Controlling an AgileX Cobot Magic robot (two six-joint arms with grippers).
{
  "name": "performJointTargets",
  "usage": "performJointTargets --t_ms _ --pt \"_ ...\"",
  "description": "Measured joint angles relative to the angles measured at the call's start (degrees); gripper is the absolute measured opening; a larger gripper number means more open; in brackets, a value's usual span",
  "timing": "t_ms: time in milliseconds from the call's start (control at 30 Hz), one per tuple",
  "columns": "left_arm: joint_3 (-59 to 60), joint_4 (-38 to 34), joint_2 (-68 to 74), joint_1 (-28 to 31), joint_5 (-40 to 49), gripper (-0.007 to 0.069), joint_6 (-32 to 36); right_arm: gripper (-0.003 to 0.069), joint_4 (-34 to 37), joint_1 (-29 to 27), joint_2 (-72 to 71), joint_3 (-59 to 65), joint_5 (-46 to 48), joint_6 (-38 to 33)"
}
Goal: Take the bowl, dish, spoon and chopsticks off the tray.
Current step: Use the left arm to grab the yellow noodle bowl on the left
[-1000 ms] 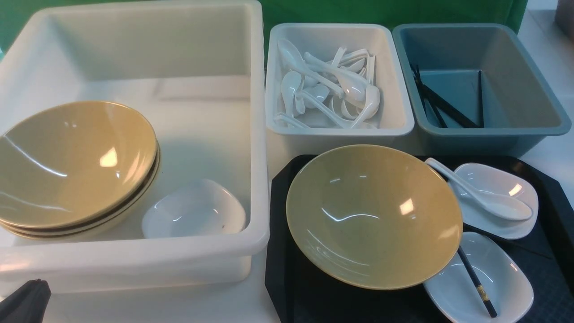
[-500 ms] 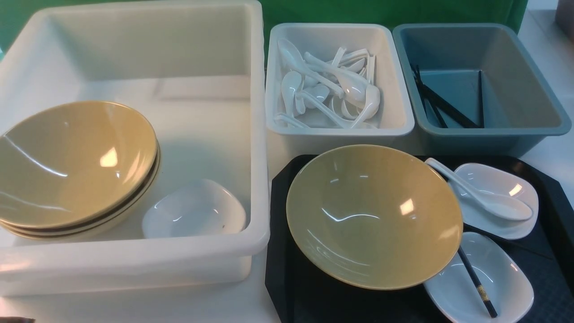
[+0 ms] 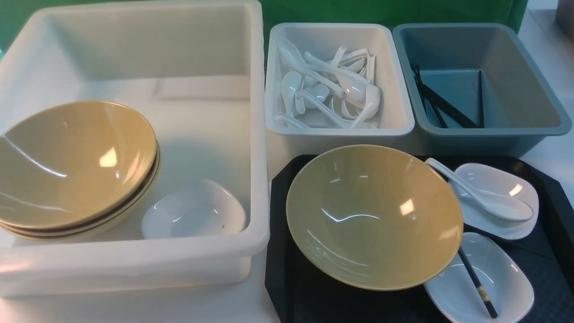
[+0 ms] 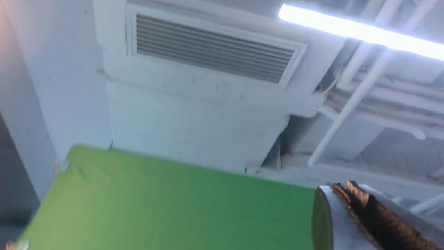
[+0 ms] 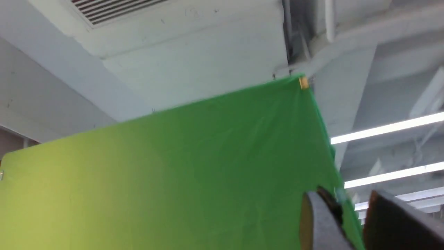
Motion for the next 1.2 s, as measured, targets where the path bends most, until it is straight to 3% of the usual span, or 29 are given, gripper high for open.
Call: performJointTargets --t_ms 167,300,367,667,800,900,933,1000,1200 --pt "-16.97 0.90 5.65 0.00 29.17 -0.0015 1.04 0.0059 0.00 0.00 1.93 -10.72 17.24 -4.54" --pt "-26.37 2.23 16.12 0.00 47.61 -0.0015 1.88 0.0034 0.00 0.00 9.63 -17.30 23.46 -13.06" --pt "-27.39 2.23 18.96 0.00 50.97 -0.0015 1.88 0.0034 0.00 0.00 12.62 -18.62 26.24 -14.87" --pt "-29.48 1.92 35.84 -1.11 57.32 -0.0015 1.88 0.0034 1.78 0.31 33.78 -20.99 59.41 -19.44" --pt "-34.24 1.40 41.35 -5.10 68.85 -0.0015 3.18 0.0034 6.53 2.61 36.54 -20.99 65.39 -26.09" --pt "-44.71 -3.45 50.73 -13.64 86.72 -0.0015 10.92 0.0034 15.96 7.70 39.60 -21.71 67.06 -39.11" --pt "-45.33 -3.45 51.29 -14.16 86.72 -0.0015 11.49 0.0034 16.43 8.00 39.78 -21.71 67.12 -39.78" --pt "-52.71 -9.72 58.62 -20.03 95.62 -0.0015 18.27 0.0034 21.47 11.37 42.37 -23.46 68.42 -46.69" --pt "-71.18 -19.04 74.50 -30.03 103.77 -0.0015 26.68 0.0034 24.19 16.07 48.55 -28.75 75.48 -50.61"
